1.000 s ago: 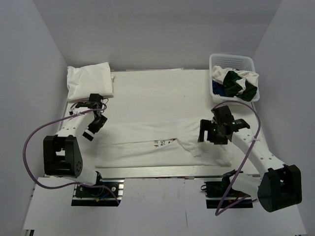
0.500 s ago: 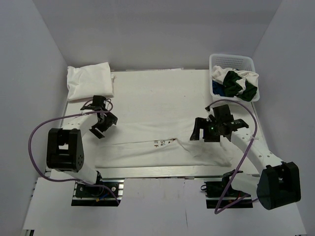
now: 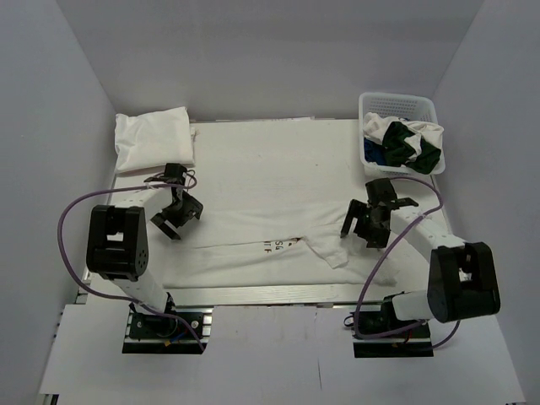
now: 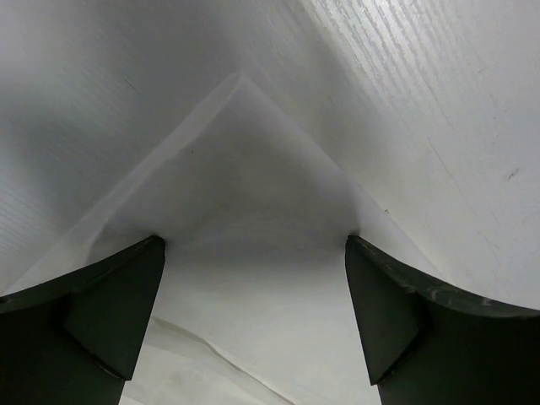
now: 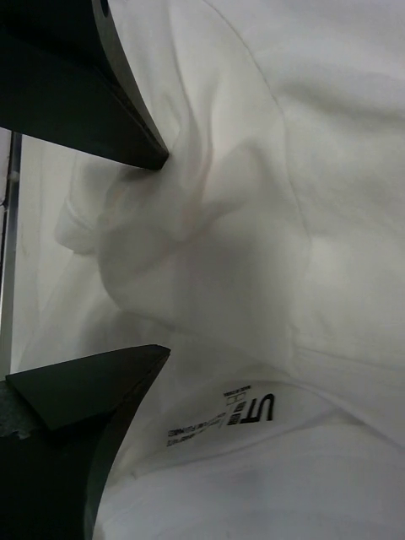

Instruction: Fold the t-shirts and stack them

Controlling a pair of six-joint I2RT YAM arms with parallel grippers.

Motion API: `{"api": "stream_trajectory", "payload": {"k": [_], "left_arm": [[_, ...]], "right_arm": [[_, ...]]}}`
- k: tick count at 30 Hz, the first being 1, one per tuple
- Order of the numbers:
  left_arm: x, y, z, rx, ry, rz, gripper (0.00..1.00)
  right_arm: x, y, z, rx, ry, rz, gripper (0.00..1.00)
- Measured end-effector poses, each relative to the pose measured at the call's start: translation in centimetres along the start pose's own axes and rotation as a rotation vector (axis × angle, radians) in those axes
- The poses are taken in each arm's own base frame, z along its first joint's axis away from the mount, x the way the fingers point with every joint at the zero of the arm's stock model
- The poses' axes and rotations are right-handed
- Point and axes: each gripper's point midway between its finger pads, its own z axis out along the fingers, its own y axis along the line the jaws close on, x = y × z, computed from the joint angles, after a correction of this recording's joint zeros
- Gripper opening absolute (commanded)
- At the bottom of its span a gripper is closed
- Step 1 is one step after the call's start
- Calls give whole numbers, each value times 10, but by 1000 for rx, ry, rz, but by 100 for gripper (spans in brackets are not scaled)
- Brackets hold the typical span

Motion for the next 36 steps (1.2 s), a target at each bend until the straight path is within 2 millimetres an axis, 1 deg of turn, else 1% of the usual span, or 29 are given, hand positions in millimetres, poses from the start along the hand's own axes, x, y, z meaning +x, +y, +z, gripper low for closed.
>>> {"api": "stream_trajectory", "payload": {"k": [2, 4, 5, 6, 7, 11, 12, 13, 14, 15, 16, 19, 22, 23, 25, 28, 29, 31, 33, 36], "left_arm": [[0, 0, 1, -16, 7, -1, 99], [0, 0, 2, -29, 14, -2, 99], [-1, 0, 2, -33, 17, -3, 99], [-1, -1, 2, -38, 20, -3, 99], [0, 0, 2, -44, 23, -3, 99], [-1, 0, 2, -57, 25, -9, 99], [-1, 0, 2, -59, 26, -12, 99], [-1, 1, 2, -62, 25, -14, 99], [-2, 1, 2, -63, 23, -16, 99], [-2, 1, 2, -67, 21, -18, 99], [-3, 1, 2, -68, 19, -19, 99], [-6, 3, 2, -78, 2, -19, 99], [-9, 4, 3, -86, -11, -20, 99], [-10, 4, 3, -88, -15, -20, 99], [-11, 5, 3, -93, -24, -19, 99], [-15, 7, 3, -107, -41, -19, 99], [-16, 7, 3, -112, -46, -20, 99], [-19, 8, 3, -121, -57, -21, 99], [-21, 8, 3, -129, -63, -20, 99], [-25, 7, 4, -147, -67, -16, 99]], "right_arm": [[-2, -2, 8, 10, 12, 9, 89], [-3, -4, 16, 18, 27, 19, 83], [-5, -4, 17, 19, 28, 26, 79], [-8, -4, 18, 16, 18, 32, 71], [-11, -5, 19, 14, 10, 36, 68], [-20, -2, 20, -8, -18, 51, 66], [-21, -2, 19, -10, -23, 51, 70], [-22, -2, 19, -8, -27, 50, 77], [-24, -3, 18, -4, -33, 45, 80], [-26, -3, 18, -3, -40, 40, 80], [-28, -3, 16, 0, -48, 33, 82], [-37, -1, 12, -2, -75, 15, 84], [-41, 1, 11, -12, -85, 3, 84], [-41, 2, 11, -18, -85, 1, 82], [-41, 4, 11, -30, -80, -4, 82], [-39, 8, 10, -54, -71, -23, 85], [-38, 10, 9, -67, -68, -32, 90], [-35, 16, 5, -105, -66, -65, 90], [-33, 24, -4, -149, -79, -111, 90], [-28, 44, -20, -235, -109, -214, 90]]}}
